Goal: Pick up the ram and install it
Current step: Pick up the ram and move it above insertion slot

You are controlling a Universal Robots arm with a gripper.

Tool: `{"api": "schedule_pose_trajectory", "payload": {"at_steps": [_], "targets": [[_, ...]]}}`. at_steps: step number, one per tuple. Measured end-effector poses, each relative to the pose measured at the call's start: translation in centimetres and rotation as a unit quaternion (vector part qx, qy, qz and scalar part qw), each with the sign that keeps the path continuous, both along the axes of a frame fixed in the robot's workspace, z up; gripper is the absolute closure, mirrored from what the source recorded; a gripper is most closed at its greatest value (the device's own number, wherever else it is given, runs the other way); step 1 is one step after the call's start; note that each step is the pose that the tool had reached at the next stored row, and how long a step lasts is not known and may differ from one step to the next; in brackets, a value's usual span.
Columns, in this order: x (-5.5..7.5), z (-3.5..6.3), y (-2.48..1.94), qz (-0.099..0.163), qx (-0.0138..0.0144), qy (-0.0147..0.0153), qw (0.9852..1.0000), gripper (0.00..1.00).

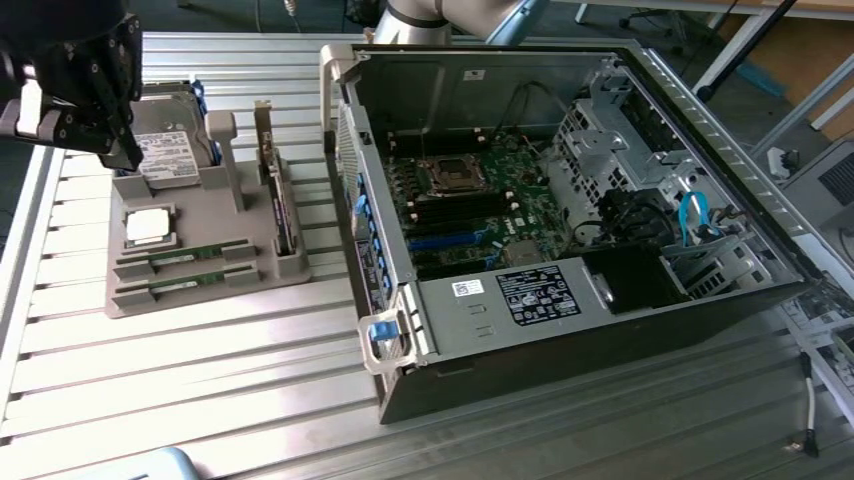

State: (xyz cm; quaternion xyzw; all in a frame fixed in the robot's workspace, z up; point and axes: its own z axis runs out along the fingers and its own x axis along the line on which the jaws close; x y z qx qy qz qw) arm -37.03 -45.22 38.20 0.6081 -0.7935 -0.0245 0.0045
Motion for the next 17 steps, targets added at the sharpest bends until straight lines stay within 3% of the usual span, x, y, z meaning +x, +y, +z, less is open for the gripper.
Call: {"api": "schedule_pose_trajectory", "payload": {"at_steps": [9,17], "targets": [[0.0,0.0,0.0,0.043,0.0,0.0,0.9991,0.89],[0.0,-0.01,0.0,0.087,0.0,0.0,0.9962,0.89]]}}
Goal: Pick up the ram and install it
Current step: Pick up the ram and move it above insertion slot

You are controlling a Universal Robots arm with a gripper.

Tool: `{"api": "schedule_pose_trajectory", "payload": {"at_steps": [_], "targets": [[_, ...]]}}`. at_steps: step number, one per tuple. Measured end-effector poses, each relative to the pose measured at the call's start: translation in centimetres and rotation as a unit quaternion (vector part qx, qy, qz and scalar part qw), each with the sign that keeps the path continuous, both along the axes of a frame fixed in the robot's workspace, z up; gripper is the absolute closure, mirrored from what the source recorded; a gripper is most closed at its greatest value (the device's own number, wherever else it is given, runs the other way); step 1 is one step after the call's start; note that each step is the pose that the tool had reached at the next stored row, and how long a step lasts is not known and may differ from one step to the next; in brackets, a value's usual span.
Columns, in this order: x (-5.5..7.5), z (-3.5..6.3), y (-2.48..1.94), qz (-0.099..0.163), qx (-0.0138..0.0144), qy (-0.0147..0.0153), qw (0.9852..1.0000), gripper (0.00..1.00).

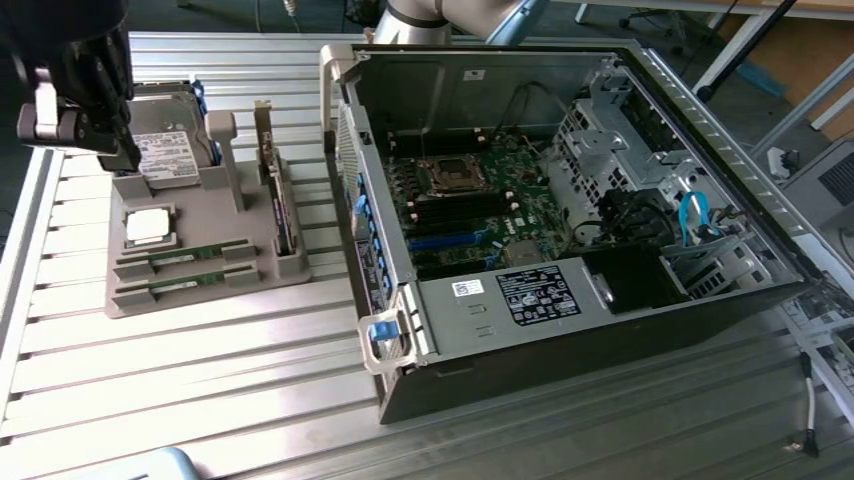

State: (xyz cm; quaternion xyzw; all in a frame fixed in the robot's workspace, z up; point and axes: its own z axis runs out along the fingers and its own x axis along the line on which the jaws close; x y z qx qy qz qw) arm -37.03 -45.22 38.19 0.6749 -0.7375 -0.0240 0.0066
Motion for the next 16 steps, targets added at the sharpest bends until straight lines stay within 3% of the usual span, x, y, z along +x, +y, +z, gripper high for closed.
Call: {"api": "schedule_pose_trajectory", "payload": {"at_steps": [7,13,16], "targets": [[0.0,0.0,0.0,0.007,0.0,0.0,1.0,0.89],[-0.12,0.0,0.0,0.007,-0.0001,-0.005,1.0,0.89],[-0.12,0.0,0.0,0.007,0.0,-0.0053,1.0,0.89]]}}
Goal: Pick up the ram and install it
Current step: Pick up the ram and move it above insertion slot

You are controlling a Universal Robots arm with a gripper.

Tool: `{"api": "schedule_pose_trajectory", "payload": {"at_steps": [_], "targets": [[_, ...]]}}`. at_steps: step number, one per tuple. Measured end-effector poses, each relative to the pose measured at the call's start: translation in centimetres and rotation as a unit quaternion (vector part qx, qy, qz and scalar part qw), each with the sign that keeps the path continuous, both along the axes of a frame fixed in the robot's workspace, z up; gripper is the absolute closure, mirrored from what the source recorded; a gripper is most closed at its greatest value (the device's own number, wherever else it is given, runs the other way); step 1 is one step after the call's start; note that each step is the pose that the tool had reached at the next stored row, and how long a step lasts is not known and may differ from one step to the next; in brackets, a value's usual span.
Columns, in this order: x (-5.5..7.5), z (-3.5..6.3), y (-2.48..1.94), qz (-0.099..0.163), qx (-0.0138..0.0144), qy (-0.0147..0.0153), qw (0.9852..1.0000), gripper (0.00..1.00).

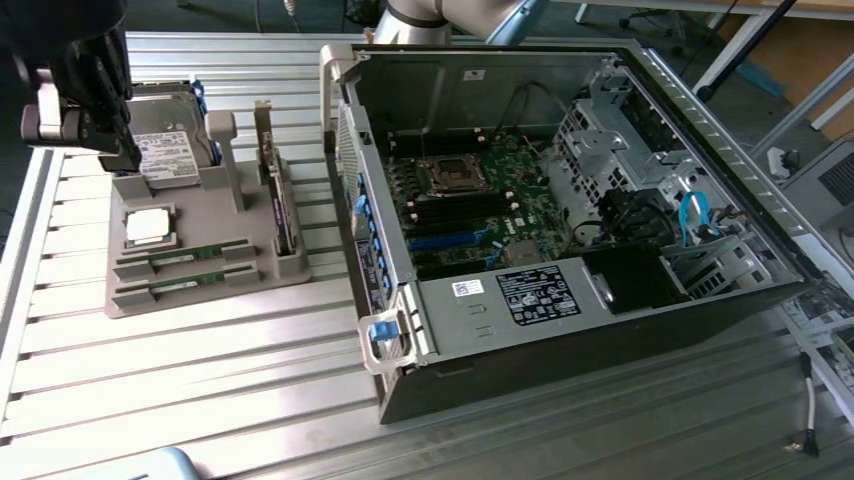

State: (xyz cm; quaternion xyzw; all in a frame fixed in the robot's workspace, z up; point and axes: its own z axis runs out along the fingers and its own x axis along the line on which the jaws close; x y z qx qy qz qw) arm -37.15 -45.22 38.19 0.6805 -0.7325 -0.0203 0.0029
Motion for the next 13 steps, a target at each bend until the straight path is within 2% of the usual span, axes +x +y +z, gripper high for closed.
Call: {"api": "schedule_pose_trajectory", "payload": {"at_steps": [3,7,13], "targets": [[-0.01,0.0,0.0,0.002,0.0,0.0,1.0,0.89],[-0.01,0.0,0.0,0.018,0.0,0.0,0.9998,0.89],[0.0,-0.06,0.01,0.019,0.0,0.0,0.9998,0.89]]}}
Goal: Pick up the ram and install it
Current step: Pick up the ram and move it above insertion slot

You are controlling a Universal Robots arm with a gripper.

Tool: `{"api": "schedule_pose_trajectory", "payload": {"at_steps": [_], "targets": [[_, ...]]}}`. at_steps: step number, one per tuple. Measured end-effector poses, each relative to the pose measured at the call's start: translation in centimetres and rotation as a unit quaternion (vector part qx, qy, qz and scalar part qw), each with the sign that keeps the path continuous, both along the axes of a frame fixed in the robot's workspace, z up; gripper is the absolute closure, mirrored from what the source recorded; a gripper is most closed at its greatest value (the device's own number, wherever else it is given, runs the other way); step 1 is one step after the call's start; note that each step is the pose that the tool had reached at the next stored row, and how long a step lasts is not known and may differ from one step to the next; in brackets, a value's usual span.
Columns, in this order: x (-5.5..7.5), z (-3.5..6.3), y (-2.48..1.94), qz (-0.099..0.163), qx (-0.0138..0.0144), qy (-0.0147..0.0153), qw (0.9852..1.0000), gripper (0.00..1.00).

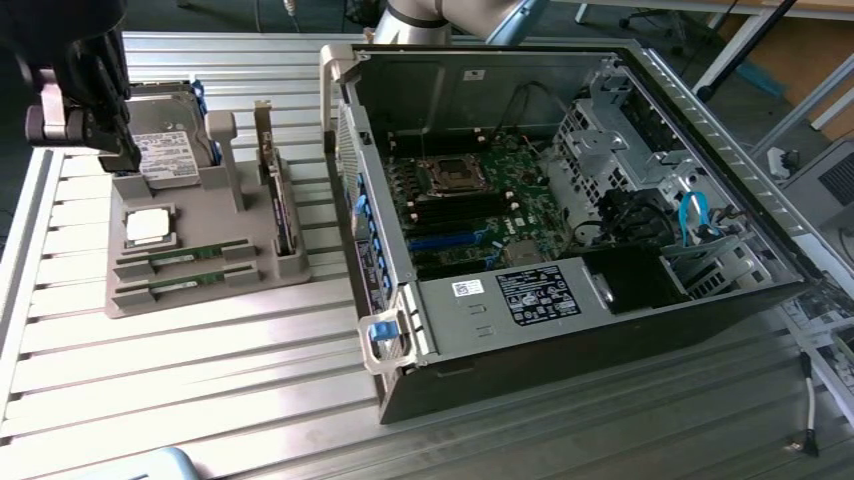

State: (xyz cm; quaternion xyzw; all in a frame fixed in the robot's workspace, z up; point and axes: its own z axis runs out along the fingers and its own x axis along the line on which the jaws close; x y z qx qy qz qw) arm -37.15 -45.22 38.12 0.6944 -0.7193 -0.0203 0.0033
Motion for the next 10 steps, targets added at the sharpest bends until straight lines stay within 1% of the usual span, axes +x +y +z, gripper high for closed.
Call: {"api": "schedule_pose_trajectory", "payload": {"at_steps": [5,10], "targets": [[0.0,-0.46,-0.01,0.0,0.0,0.0,1.0,0.89],[0.0,-1.26,0.0,0.0,0.0,0.0,1.0,0.89]]}}
